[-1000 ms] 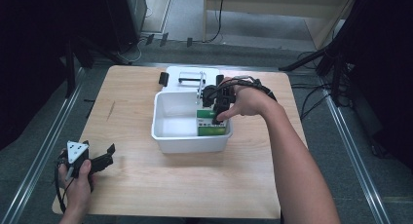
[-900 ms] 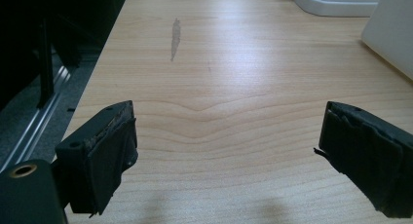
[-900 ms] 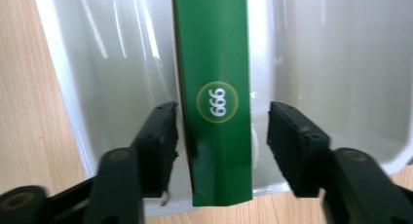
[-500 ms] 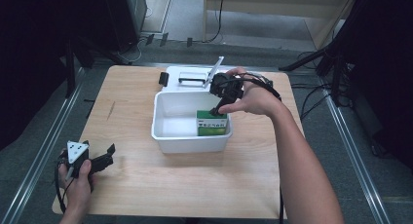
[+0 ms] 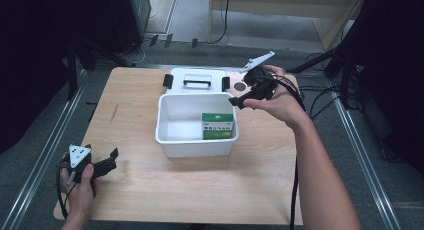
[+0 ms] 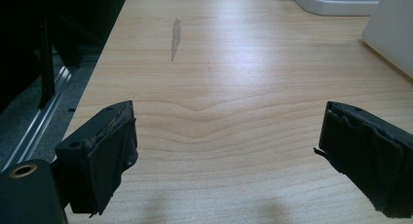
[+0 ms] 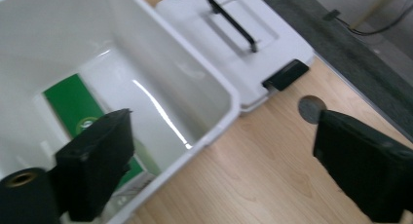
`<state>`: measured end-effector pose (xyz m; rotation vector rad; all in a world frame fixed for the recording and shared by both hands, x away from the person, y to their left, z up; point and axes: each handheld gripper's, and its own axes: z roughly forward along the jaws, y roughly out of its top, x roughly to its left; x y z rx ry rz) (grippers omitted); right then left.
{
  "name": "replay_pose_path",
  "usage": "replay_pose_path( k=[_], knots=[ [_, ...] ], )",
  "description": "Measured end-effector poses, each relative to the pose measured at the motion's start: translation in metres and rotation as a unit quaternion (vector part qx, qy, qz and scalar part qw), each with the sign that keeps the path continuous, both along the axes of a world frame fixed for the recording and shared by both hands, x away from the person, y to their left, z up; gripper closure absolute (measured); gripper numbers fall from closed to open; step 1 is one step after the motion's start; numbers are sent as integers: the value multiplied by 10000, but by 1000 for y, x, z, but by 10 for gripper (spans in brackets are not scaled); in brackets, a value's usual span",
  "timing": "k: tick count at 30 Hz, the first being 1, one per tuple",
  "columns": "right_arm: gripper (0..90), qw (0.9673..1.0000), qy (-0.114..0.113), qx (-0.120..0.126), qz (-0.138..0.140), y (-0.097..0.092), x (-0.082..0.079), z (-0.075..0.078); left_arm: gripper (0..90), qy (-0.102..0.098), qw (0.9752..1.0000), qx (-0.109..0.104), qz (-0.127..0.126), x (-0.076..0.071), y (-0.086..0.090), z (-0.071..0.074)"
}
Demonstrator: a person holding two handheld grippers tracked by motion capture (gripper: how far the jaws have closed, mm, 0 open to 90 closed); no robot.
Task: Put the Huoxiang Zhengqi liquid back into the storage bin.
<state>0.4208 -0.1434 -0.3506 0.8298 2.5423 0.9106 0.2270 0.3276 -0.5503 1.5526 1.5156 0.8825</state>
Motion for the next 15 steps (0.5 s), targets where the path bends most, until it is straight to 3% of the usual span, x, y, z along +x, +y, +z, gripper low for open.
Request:
replay_pose_path(
  k=[6,9,11,13,15],
  knots=[
    [0,9973,-131,333,-641,-27,1,-6,71,1,10000,7,4,0,0,0],
    [0,9905,-260,435,-1278,-41,1,-9,71,5,10000,14,4,0,0,0],
    [0,9829,-267,686,-1690,-51,0,-9,71,9,10000,17,-2,0,0,0],
    [0,9794,-325,826,-1814,-61,-3,-12,70,9,10000,21,1,0,0,0],
    [0,9786,-351,856,-1838,-67,-6,-17,71,9,10000,19,-3,0,0,0]
  ],
)
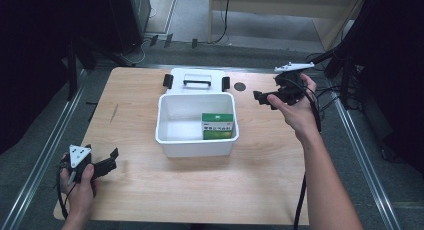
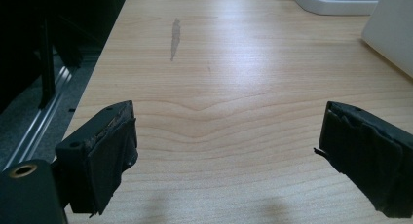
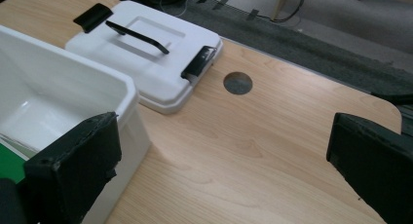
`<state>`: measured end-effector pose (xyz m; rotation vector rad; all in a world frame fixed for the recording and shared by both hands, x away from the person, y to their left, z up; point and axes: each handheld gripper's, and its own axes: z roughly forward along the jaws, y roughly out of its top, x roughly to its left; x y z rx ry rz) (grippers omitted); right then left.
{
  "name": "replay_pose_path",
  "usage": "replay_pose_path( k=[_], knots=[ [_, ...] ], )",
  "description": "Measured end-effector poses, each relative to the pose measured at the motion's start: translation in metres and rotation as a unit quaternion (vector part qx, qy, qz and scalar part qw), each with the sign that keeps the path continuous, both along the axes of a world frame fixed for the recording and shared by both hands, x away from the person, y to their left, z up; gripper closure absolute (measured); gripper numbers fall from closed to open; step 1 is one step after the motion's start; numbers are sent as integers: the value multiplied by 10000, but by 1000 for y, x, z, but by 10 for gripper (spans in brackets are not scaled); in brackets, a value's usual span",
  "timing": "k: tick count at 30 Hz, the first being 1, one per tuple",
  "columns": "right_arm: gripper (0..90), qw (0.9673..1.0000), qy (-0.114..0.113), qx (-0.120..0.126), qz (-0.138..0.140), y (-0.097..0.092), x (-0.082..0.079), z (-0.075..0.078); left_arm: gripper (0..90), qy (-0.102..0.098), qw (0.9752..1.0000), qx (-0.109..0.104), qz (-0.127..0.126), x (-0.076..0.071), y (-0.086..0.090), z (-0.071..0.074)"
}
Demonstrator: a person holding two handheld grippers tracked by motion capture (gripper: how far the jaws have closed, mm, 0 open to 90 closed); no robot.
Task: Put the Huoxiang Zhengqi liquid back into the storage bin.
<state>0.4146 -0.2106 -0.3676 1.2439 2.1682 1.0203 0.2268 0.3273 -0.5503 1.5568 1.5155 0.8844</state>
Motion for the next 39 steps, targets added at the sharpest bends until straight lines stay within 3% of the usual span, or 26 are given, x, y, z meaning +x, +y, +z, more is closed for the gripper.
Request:
replay_pose_path(
  k=[2,9,16,25,39],
  knots=[
    [0,9998,-65,-38,-167,-7,-4,-6,70,3,10000,0,3,0,0,0],
    [0,9980,-246,220,-546,-29,-17,-24,71,3,10000,3,6,0,0,0],
    [0,9942,-462,379,-893,-47,-33,-41,71,2,10000,-2,5,0,0,0],
    [0,9890,-773,415,-1187,-65,-55,-55,71,4,10000,1,7,0,0,0],
    [0,9845,-853,538,-1435,-91,-84,-85,71,-8,10000,10,17,0,0,0]
  ],
)
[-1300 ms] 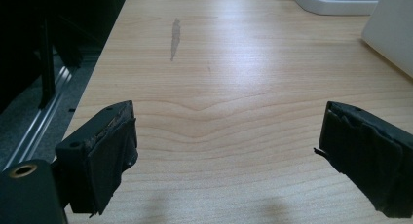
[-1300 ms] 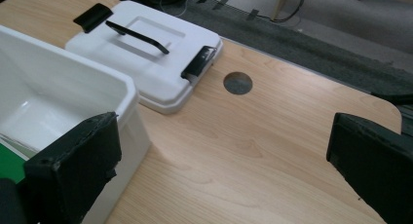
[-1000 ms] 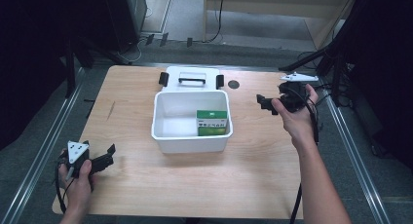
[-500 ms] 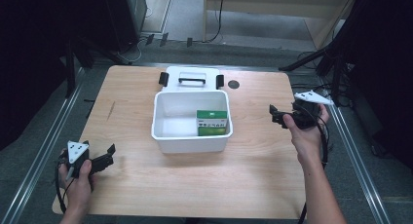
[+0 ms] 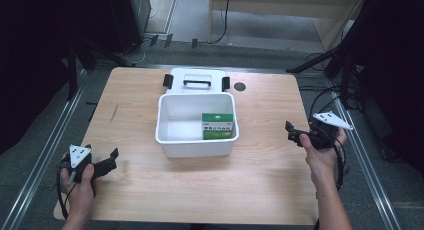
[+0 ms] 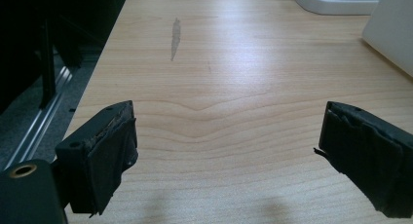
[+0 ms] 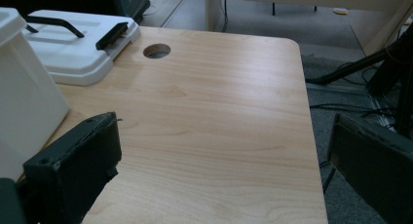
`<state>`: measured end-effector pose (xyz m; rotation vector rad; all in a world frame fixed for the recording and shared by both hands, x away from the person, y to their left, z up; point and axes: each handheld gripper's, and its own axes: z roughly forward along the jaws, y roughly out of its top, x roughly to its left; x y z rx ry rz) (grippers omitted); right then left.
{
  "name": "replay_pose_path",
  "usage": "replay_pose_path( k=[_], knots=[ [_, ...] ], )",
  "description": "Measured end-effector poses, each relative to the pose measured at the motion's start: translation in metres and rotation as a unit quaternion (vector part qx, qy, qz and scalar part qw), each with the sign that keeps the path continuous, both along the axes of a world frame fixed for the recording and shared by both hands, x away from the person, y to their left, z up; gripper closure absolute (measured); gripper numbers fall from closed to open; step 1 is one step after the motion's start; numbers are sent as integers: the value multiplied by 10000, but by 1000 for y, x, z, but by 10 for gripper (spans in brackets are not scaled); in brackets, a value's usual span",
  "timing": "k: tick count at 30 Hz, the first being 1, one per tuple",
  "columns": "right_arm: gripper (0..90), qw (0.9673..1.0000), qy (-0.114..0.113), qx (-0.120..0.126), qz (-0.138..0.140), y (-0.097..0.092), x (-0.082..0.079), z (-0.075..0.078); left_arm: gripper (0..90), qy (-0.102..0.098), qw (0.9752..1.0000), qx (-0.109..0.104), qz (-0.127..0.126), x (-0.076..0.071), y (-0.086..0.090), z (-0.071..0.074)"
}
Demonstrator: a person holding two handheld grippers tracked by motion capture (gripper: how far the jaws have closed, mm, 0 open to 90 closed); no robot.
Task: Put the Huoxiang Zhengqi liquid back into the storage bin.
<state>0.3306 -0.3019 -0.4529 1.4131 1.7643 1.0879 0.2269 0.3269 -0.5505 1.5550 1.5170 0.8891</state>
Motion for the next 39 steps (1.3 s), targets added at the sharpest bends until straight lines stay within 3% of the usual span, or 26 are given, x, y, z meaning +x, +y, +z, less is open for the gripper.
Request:
replay_pose_path(
  k=[25,39],
  knots=[
    [0,9996,-78,59,-263,-34,-44,-50,71,-6,10000,18,8,0,0,0],
    [0,9989,-71,71,-461,-51,-66,-66,71,-8,10000,28,9,0,0,0]
  ],
)
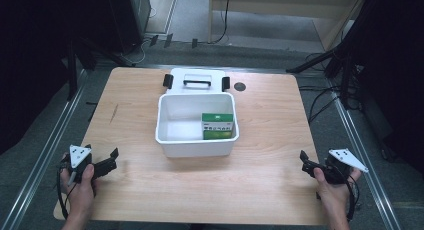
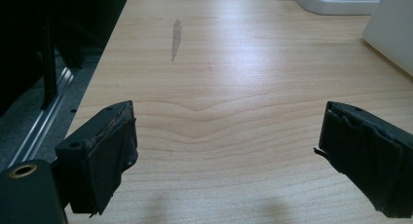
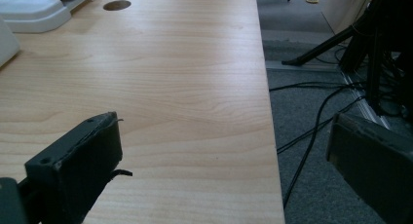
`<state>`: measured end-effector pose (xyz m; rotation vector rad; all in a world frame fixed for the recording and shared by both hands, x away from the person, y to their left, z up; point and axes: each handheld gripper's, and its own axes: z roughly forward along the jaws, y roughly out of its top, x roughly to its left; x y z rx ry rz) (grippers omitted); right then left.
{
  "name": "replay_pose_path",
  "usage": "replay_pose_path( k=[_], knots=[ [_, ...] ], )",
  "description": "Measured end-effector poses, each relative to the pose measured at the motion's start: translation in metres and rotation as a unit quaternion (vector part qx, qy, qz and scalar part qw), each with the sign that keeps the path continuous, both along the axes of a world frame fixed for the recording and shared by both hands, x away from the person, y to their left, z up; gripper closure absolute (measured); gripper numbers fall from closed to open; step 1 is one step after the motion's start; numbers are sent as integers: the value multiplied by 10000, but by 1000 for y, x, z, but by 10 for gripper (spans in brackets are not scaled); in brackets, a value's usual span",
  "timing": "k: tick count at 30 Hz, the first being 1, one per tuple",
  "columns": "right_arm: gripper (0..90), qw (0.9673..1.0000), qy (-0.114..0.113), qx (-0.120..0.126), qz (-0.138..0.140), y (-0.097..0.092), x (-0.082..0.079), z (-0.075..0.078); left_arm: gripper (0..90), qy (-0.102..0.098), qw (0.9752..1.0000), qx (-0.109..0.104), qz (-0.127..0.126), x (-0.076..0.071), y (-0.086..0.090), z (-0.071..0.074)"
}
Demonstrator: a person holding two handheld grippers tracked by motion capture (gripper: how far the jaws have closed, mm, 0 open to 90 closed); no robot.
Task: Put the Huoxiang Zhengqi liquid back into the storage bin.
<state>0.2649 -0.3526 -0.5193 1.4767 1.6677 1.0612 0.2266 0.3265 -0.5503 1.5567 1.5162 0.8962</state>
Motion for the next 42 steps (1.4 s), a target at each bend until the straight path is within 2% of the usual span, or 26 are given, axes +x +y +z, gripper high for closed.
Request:
replay_pose_path(
  k=[11,18,26,37,42],
  knots=[
    [0,9999,62,66,-70,-10,-15,-12,71,7,10000,0,0,0,0,0],
    [0,9996,48,237,-125,-19,-28,-18,71,7,10000,-10,3,0,0,0],
    [0,9999,-107,113,-72,-15,-36,-21,71,17,10000,-8,-9,0,0,0],
    [0,9999,-32,-118,-44,-10,-33,-24,71,35,10000,16,-16,0,-1,0],
    [0,9999,-74,-97,-20,-10,-35,-23,71,45,10000,34,-45,0,-1,0]
  ],
)
